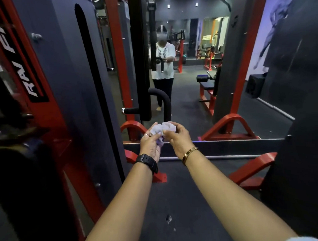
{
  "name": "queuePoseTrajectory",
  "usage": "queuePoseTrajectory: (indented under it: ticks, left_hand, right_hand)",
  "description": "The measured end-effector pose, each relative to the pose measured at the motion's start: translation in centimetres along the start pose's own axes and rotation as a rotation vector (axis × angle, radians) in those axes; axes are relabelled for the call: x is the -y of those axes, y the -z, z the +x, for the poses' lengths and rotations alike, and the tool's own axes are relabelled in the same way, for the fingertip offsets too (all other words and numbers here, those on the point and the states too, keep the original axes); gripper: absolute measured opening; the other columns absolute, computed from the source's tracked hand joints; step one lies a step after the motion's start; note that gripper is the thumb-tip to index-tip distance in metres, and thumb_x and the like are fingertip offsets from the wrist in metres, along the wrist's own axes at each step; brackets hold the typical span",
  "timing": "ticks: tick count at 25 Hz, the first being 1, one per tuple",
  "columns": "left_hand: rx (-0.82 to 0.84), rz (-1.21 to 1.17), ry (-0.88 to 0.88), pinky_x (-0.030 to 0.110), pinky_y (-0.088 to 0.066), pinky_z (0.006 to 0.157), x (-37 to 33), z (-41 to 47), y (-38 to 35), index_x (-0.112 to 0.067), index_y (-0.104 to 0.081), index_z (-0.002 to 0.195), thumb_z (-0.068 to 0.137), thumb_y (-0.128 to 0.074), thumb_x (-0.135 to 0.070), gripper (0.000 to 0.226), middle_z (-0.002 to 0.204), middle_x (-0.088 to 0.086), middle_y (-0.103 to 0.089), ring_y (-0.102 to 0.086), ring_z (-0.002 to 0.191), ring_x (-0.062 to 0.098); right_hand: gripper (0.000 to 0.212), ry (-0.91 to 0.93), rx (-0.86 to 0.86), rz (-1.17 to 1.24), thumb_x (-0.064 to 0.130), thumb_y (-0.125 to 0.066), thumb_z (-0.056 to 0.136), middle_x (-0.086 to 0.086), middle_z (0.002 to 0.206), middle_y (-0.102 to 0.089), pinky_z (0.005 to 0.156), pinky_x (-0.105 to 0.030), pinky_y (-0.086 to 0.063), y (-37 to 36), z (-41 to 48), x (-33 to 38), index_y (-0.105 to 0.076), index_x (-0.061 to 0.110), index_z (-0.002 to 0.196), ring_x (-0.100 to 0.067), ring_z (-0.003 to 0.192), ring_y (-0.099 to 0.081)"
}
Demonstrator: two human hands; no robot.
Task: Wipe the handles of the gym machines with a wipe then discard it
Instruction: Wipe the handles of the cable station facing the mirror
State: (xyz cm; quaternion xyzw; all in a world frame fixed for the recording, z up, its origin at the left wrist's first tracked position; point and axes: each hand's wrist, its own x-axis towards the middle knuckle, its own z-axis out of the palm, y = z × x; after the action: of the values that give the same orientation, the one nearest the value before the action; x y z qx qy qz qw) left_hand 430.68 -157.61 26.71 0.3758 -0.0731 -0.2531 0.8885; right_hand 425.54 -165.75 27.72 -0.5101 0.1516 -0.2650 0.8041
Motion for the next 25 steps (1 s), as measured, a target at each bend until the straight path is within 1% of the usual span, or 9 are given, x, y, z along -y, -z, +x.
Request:
queuePoseTrajectory:
  ticks: [4,7,9,12,14,16,18,21,25]
  left_hand:
    - [0.021,0.181,-0.138,0.025,-0.048,0.072,-0.3,5.8,-2.4,-0.004,-0.052,0.128,0.088,-0.047,0.015,0.045,0.097,0.012,-0.065,-0.06,0.082,0.017]
    - [0.026,0.449,-0.3,0.018,-0.049,0.072,-1.4,9.3,-3.8,-0.007,-0.056,0.127,0.085,-0.06,0.007,0.044,0.095,0.001,-0.068,-0.062,0.081,0.007]
    - [0.055,0.686,-0.408,0.018,-0.05,0.085,-2.3,11.1,-3.6,-0.009,-0.056,0.129,0.086,-0.063,0.003,0.045,0.108,-0.001,-0.068,-0.063,0.1,0.003]
    - [0.074,1.242,-0.688,0.03,-0.017,0.118,-4.6,14.7,-2.1,-0.012,-0.044,0.141,0.088,-0.059,-0.005,0.055,0.149,0.007,-0.039,-0.021,0.144,0.018]
    - [0.112,1.653,-0.868,0.033,0.003,0.117,-6.2,17.5,-1.3,-0.014,-0.028,0.149,0.088,-0.057,-0.016,0.068,0.159,0.004,-0.016,0.004,0.146,0.016]
    - [0.087,1.961,-0.987,0.037,0.01,0.116,-7.5,20.1,-1.0,-0.018,-0.015,0.153,0.088,-0.052,-0.027,0.075,0.161,0.002,-0.001,0.018,0.142,0.014]
    - [0.075,2.09,-1.075,0.037,0.014,0.115,-8.6,22.4,-0.6,-0.019,-0.011,0.153,0.089,-0.049,-0.034,0.076,0.16,0.001,0.005,0.022,0.141,0.015]
    - [0.123,2.163,-1.142,0.037,0.016,0.115,-9.2,24.9,-0.1,-0.019,-0.009,0.153,0.086,-0.05,-0.034,0.08,0.156,-0.001,0.014,0.022,0.141,0.018]
    - [0.151,2.175,-1.279,0.043,-0.004,0.118,-8.8,27.0,1.4,-0.018,-0.009,0.151,0.083,-0.054,-0.032,0.083,0.155,0.005,0.01,0.011,0.143,0.023]
  right_hand:
    - [0.036,0.08,0.037,-0.178,-0.008,-0.058,0.083,-0.013,0.101,-0.064,0.066,-0.023,-0.054,0.1,6.0,2.3,-0.057,0.009,0.114,-0.018,0.083,-0.062]
    - [0.048,0.166,0.018,-0.269,-0.006,-0.06,0.082,-0.014,0.107,-0.061,0.081,-0.033,-0.055,-0.2,10.1,3.7,-0.044,0.021,0.118,-0.023,0.092,-0.062]
    - [0.046,0.239,-0.053,-0.428,-0.003,-0.06,0.082,-0.013,0.103,-0.058,0.083,-0.032,-0.051,-0.8,12.4,4.2,-0.039,0.023,0.113,-0.024,0.091,-0.059]
    - [0.022,0.36,-0.092,-0.686,-0.001,-0.06,0.082,-0.008,0.103,-0.057,0.075,-0.02,-0.043,-2.4,16.3,4.7,-0.053,0.012,0.1,-0.017,0.089,-0.055]
    - [0.02,0.432,-0.096,-0.868,-0.001,-0.057,0.084,-0.015,0.114,-0.055,0.076,-0.011,-0.037,-3.5,18.8,4.9,-0.064,0.003,0.102,-0.015,0.091,-0.053]
    - [0.034,0.477,-0.102,-1.013,0.0,-0.052,0.086,-0.014,0.119,-0.054,0.08,-0.011,-0.035,-4.6,20.7,5.0,-0.061,0.008,0.118,-0.016,0.098,-0.054]
    - [0.045,0.486,-0.109,-1.016,0.001,-0.048,0.086,-0.006,0.108,-0.056,0.081,-0.023,-0.043,-5.8,22.0,4.5,-0.053,0.02,0.127,-0.017,0.094,-0.054]
    - [0.033,0.506,-0.221,-0.959,0.013,-0.043,0.09,0.009,0.082,-0.054,0.061,-0.02,-0.036,-7.5,23.3,3.4,-0.052,0.044,0.092,-0.017,0.079,-0.051]
    - [0.018,0.702,-0.365,-1.264,0.005,-0.054,0.084,-0.011,0.101,-0.057,0.078,-0.031,-0.04,-8.4,24.4,2.1,-0.063,0.01,0.098,-0.029,0.095,-0.049]
